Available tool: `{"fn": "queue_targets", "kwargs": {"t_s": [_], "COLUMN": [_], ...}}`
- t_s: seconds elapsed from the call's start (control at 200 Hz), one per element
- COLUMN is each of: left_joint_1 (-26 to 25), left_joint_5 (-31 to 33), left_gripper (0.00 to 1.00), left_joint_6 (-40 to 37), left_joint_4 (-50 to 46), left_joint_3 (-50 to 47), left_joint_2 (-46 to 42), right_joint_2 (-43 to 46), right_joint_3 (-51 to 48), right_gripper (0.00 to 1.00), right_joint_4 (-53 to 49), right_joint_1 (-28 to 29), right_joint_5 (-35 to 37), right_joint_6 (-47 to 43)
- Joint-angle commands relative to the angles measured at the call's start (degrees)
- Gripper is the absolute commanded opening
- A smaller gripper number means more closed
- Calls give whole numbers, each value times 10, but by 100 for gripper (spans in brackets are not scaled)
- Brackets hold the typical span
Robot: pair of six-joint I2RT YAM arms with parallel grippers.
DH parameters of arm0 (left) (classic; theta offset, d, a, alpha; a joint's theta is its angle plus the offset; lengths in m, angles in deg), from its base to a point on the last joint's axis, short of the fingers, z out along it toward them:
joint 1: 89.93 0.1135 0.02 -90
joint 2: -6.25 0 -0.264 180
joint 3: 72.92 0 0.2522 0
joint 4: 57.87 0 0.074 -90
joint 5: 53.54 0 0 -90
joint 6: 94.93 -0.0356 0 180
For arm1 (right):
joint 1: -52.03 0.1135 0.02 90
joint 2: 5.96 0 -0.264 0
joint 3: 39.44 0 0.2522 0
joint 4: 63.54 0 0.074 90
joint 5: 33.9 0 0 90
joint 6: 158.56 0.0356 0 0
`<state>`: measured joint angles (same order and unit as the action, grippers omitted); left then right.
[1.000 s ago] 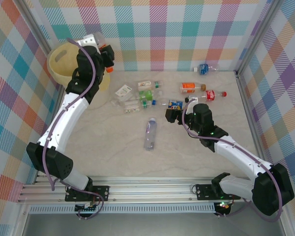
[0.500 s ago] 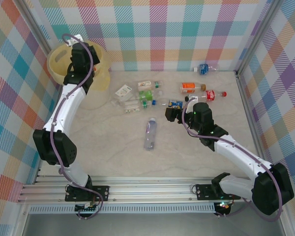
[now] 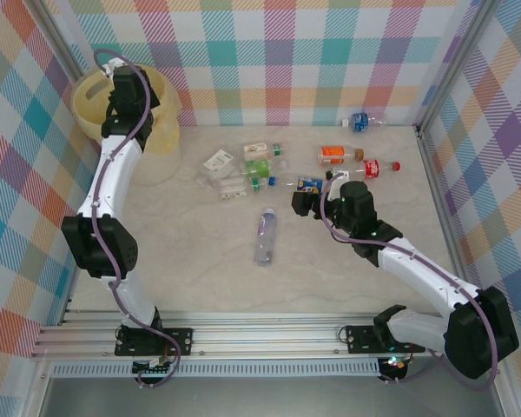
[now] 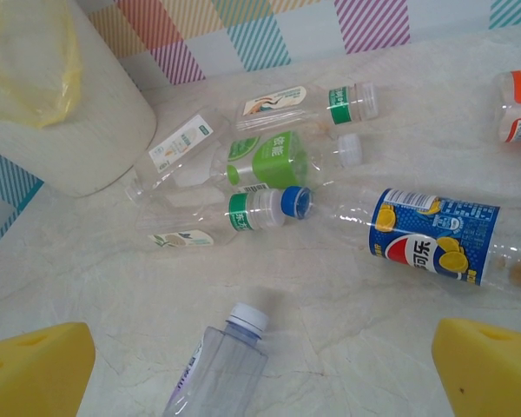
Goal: Put the plastic bottles in the bin
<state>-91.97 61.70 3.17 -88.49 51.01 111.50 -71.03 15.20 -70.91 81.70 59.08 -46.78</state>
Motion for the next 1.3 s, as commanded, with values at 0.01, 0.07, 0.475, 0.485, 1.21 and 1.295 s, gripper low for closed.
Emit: {"fn": "queue_targets", "kwargs": {"t_s": [0.01,0.07,0.475,0.485,1.21,1.295], "left_joint_1": [8,9,8,8,2,-1], "left_joint_5": [19,20,-28,-29,-290,-329], "left_gripper": [46,47,84,85,100,100], "left_joint_6": [-3,-2,8,8,8,15], "left_joint_4": [-88,-106,-162,-162,-119,-110], "left_joint_3": [10,18,54,55,49,43], "left_joint_2": [48,59,73,72,-36,-50], "right_joint_2": [-1,-2,-11,-11,-23,-24], "right_joint_3": [20,20,22,22,24,25], "right_gripper": [100,100,100,100,100,100], "right_joint_4": [-2,-3,-4,-4,-6,-7], "right_joint_1": [3,3,3,3,3,3], "right_joint_5": [7,9,9,8,9,10], "right_joint_6": [-4,-5,-5,-5,-2,-3]}}
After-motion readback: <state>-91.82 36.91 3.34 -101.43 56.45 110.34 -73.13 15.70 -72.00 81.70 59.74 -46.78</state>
